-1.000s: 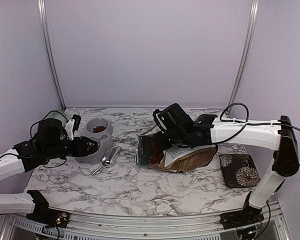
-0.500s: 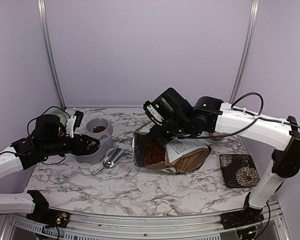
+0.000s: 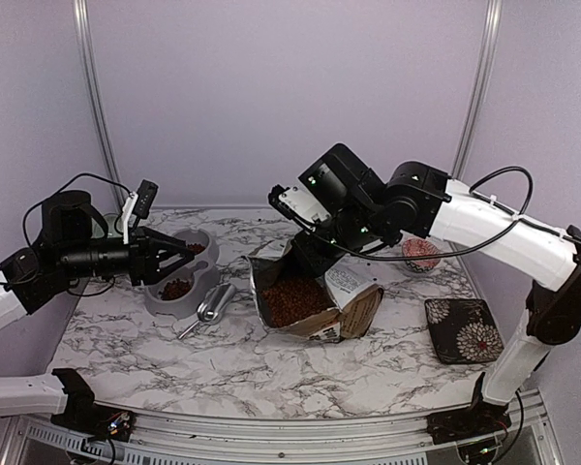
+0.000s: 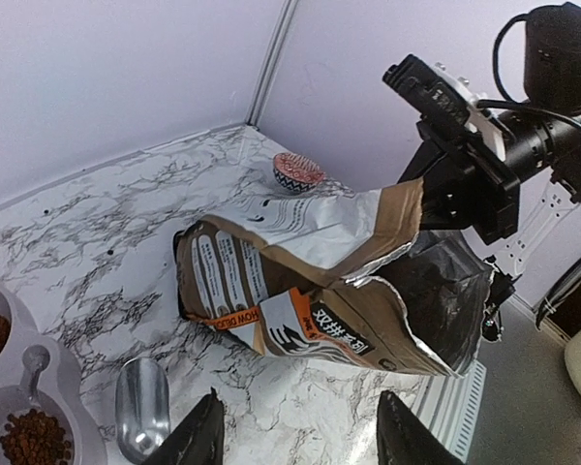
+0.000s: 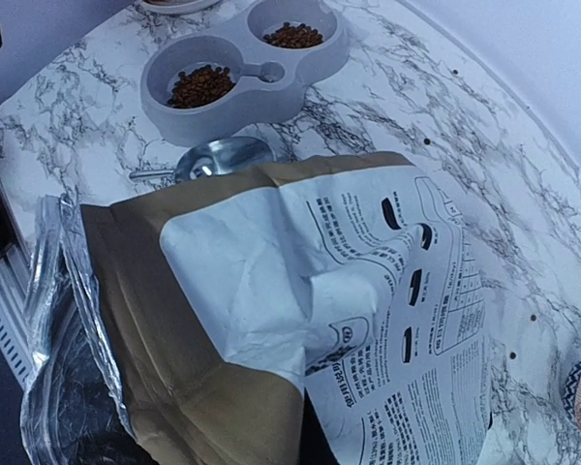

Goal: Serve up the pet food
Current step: Adjust the pet food bag at the center of the board.

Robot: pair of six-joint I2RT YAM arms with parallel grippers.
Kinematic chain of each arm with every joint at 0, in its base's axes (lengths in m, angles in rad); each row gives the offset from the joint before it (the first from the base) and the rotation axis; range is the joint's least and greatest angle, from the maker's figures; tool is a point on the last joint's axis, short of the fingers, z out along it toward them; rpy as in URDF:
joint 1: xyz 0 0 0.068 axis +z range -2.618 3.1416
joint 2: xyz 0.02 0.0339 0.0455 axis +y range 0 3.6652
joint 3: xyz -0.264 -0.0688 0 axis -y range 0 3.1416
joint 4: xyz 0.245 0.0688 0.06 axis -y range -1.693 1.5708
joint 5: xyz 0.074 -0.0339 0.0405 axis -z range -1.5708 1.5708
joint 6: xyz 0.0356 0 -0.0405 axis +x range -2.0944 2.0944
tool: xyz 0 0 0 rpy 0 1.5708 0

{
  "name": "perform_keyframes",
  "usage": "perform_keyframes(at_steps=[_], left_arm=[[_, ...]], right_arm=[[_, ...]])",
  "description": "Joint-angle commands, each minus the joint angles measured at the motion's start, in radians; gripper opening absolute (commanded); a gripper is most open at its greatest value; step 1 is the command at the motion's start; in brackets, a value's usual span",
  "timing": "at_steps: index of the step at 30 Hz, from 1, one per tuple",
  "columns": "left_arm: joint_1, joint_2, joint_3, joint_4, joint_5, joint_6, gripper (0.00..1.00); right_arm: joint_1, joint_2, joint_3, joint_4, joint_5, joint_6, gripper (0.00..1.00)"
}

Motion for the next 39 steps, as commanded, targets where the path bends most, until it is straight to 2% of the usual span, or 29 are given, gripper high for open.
perform_keyframes(at_steps=[1,8,13,19,25,31,34,37,39], left_arm=[[-0.004,-0.022,0.063,-0.019,0.168,0.111,0.54],[-0.005,0.002,0.102,-0.019,0.269,0.239,0.53],[-0.005,0.031,0.135,-0.01,0.298,0.333,0.45],[-0.01,0.095,0.147,0.02,0.392,0.455,0.49],[-0.059,0.129,0.079,0.169,0.416,0.51,0.5],[-0.145,0.209,0.091,0.257,0.428,0.492,0.49],[-0.205,0.246,0.048,0.44,0.327,0.376,0.45],[-0.253,0.296,0.064,0.472,0.23,0.341,0.5],[-0.263,0.328,0.084,0.475,0.194,0.321,0.49]], right_arm=[[0.019,-0.103,0.15,0.168,-0.15,-0.039,0.0],[0.019,-0.152,0.15,0.132,-0.169,-0.085,0.0],[0.017,-0.196,0.126,0.143,-0.165,-0.121,0.0],[-0.015,-0.224,0.071,0.204,-0.189,-0.161,0.0],[-0.074,-0.225,0.017,0.254,-0.221,-0.171,0.0],[-0.109,-0.201,-0.026,0.295,-0.228,-0.183,0.0],[-0.114,-0.176,-0.022,0.31,-0.212,-0.192,0.0],[-0.116,-0.153,-0.009,0.316,-0.21,-0.204,0.0],[-0.117,-0.141,-0.005,0.322,-0.212,-0.208,0.0]])
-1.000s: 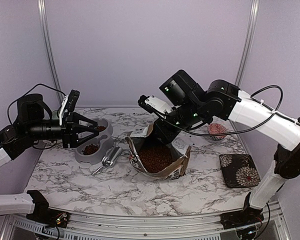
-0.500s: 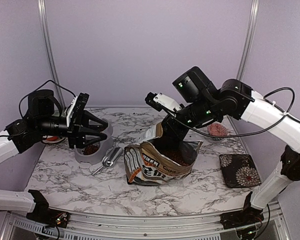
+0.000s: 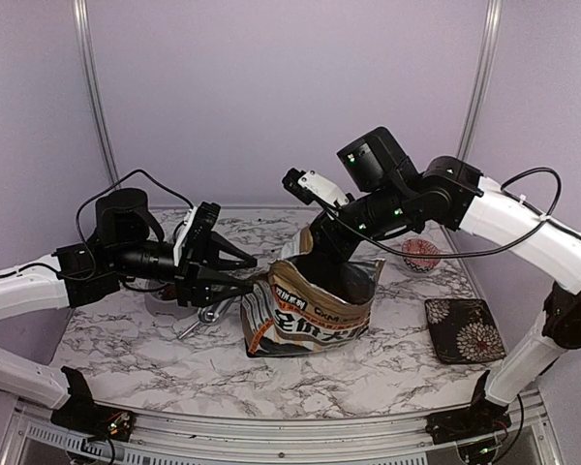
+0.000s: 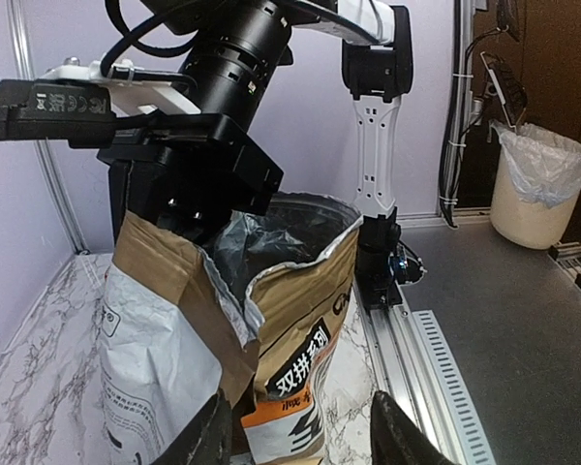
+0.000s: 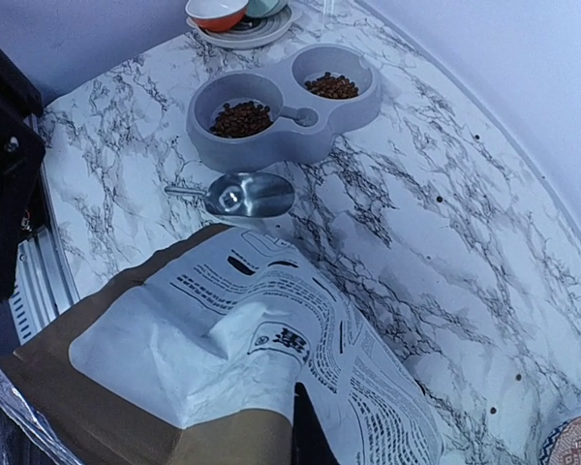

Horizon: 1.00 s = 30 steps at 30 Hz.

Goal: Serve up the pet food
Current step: Adjust the pet food bag at the center of the board, then close the seal on the pet food bag with both arms.

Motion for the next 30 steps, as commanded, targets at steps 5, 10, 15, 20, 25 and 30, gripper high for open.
perform_keyframes(at_steps=[5,10,15,20,25,30], left_arm=[[-0.051,0.094,0.052,0.125,-0.15,-0.085,0.42],[-0.065,0.104,0.037,0.176,-0.264,-0.117,0.39],[-0.068,0.107,0.026,0.21,-0.267,-0.1,0.38],[-0.073,0.131,0.021,0.212,-0.233,-0.05,0.31],[-0.077,0.151,0.027,0.212,-0.214,-0.051,0.25],[-0.086,0.154,0.028,0.226,-0.221,-0.056,0.17]], right_arm=[[-0.013,0.0,0.079,0.244,0.012,-0.025,0.0],[-0.016,-0.002,0.072,0.247,0.013,-0.027,0.0],[-0.016,-0.006,0.062,0.249,0.01,-0.026,0.0],[-0.016,-0.01,0.058,0.249,0.022,-0.023,0.0],[-0.018,-0.027,0.047,0.26,0.035,-0.016,0.0],[-0.019,-0.033,0.035,0.264,0.048,-0.009,0.0]])
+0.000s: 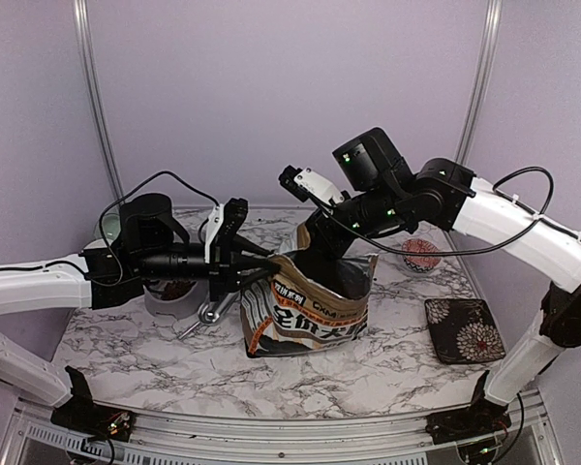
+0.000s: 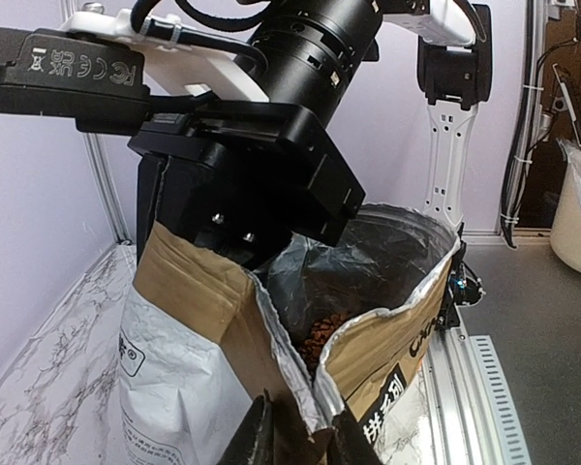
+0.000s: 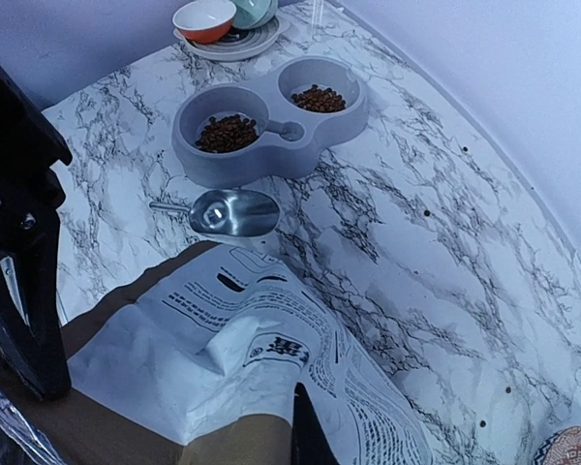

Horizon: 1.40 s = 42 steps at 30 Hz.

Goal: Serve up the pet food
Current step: Close the seal on the pet food bag with both arms.

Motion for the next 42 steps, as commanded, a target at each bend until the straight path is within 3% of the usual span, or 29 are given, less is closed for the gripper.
perform_keyframes(at_steps=[1,6,11,12,17,20,29,36,42], left_arm=[[-0.009,0.005,0.01,0.048,0.001,-0.001,0.15],[-0.009,-0.004,-0.013,0.098,-0.026,-0.011,0.0],[-0.01,-0.021,-0.037,0.123,-0.029,-0.011,0.0],[-0.01,-0.028,-0.04,0.124,-0.036,-0.009,0.0],[-0.007,-0.078,-0.075,0.123,-0.092,0.013,0.0],[0.0,-0.111,-0.104,0.123,-0.129,0.02,0.0],[0.045,-0.187,-0.148,0.101,-0.178,0.023,0.0],[0.083,-0.255,-0.147,0.048,-0.181,0.057,0.0],[0.118,-0.304,-0.147,0.011,-0.146,0.077,0.0]], right_arm=[[-0.012,-0.056,0.037,0.208,0.02,0.01,0.0],[-0.013,-0.06,0.031,0.21,0.01,0.013,0.0],[-0.015,-0.063,0.035,0.199,0.019,0.019,0.0],[-0.018,-0.063,0.042,0.187,0.018,0.02,0.03],[-0.039,-0.09,0.07,0.122,0.048,0.013,0.43],[-0.05,-0.141,0.056,0.107,0.063,0.005,0.52],[-0.064,-0.376,-0.13,0.184,0.122,-0.048,0.52],[-0.065,-0.557,-0.359,0.307,-0.122,-0.182,0.52],[-0.065,-0.548,-0.454,0.344,-0.174,-0.265,0.52]])
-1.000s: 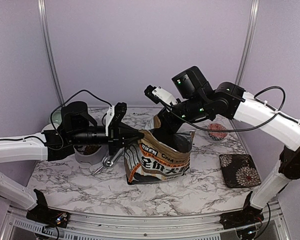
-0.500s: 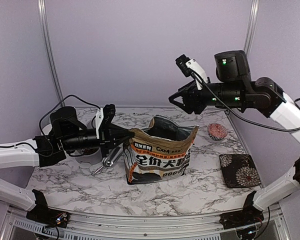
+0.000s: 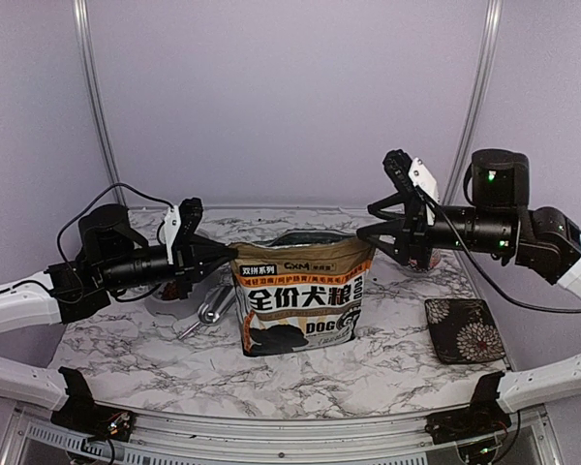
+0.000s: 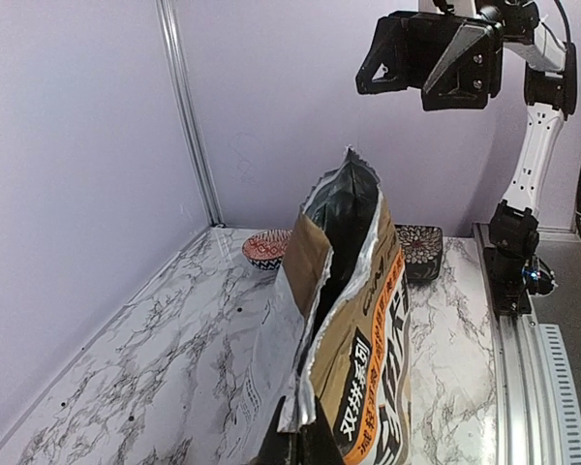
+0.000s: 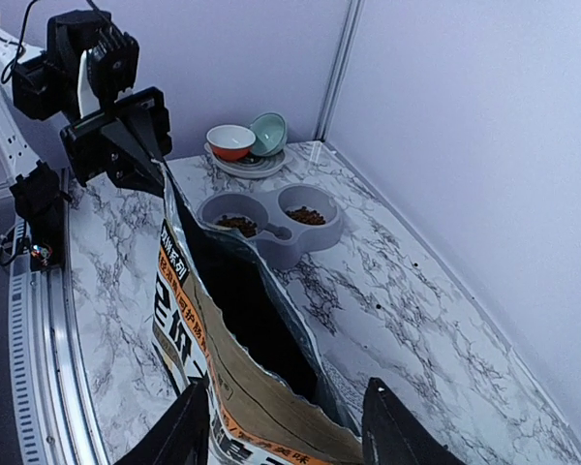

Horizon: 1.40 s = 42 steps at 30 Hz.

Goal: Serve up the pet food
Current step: Close the seal on the pet food bag with both arms.

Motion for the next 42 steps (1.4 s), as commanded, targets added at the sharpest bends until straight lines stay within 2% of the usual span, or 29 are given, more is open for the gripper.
perform_keyframes(at_steps=[1,10,26,31,35,42], left_arm=[[0.029,-0.075,0.012,0.041,0.02,0.023,0.0],[0.03,-0.096,0.0,0.024,0.021,0.025,0.0],[0.052,-0.111,0.011,-0.024,0.036,0.044,0.0],[0.052,-0.108,0.012,-0.031,0.039,0.049,0.0],[0.053,-0.103,0.015,-0.033,0.048,0.046,0.0],[0.053,-0.1,0.014,-0.033,0.049,0.045,0.0]], right_arm=[[-0.005,0.025,-0.026,0.079,-0.064,-0.098,0.53],[-0.005,0.117,-0.012,0.003,-0.095,-0.194,0.56],[-0.046,0.189,0.038,-0.096,0.043,-0.226,0.58],[-0.124,0.153,0.049,-0.109,0.011,-0.234,0.62],[-0.184,0.136,0.043,-0.108,-0.087,-0.238,0.66],[-0.191,0.2,0.022,-0.137,-0.291,-0.243,0.63]])
